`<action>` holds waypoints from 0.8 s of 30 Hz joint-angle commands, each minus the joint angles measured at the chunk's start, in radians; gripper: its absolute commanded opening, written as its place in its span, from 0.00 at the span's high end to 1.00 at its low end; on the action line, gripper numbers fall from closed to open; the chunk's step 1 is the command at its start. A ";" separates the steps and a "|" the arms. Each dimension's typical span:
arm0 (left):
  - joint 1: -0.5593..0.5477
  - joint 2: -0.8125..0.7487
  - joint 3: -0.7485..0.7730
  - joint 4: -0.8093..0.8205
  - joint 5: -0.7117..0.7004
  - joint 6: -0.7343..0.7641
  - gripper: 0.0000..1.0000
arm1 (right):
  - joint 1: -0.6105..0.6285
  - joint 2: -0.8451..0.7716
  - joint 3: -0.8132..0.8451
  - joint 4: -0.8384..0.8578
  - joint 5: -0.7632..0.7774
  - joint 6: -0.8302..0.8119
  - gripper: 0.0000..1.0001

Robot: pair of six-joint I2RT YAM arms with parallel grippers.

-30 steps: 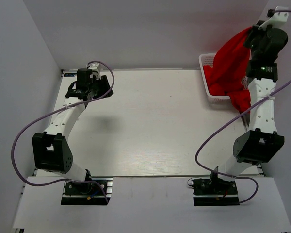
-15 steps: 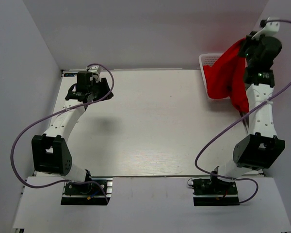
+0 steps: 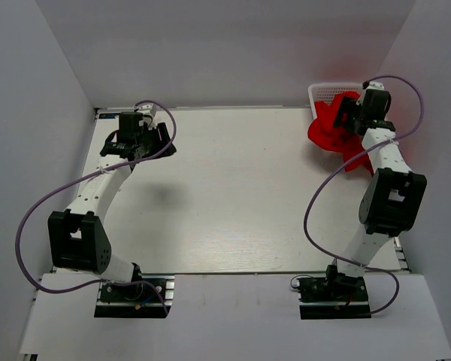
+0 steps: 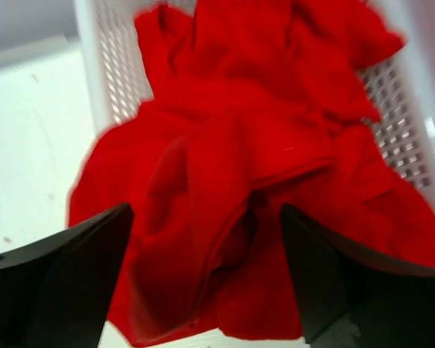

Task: Fold and stack the t-shirts
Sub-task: Grab crumpled tshirt from bin with the right arm

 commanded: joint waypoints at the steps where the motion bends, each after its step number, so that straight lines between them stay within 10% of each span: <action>1: -0.002 -0.034 -0.004 -0.027 -0.011 -0.002 0.33 | 0.006 0.007 0.045 -0.035 -0.015 0.005 0.10; 21: -0.002 0.032 0.045 -0.056 -0.022 0.007 0.24 | 0.057 0.340 0.321 -0.247 0.206 0.041 0.10; 23: -0.002 0.032 0.054 -0.056 -0.022 0.007 0.24 | 0.058 0.352 0.332 -0.259 0.182 0.054 0.52; 24: -0.002 0.032 0.054 -0.056 -0.022 0.007 0.24 | 0.061 0.334 0.329 -0.253 0.180 0.075 1.00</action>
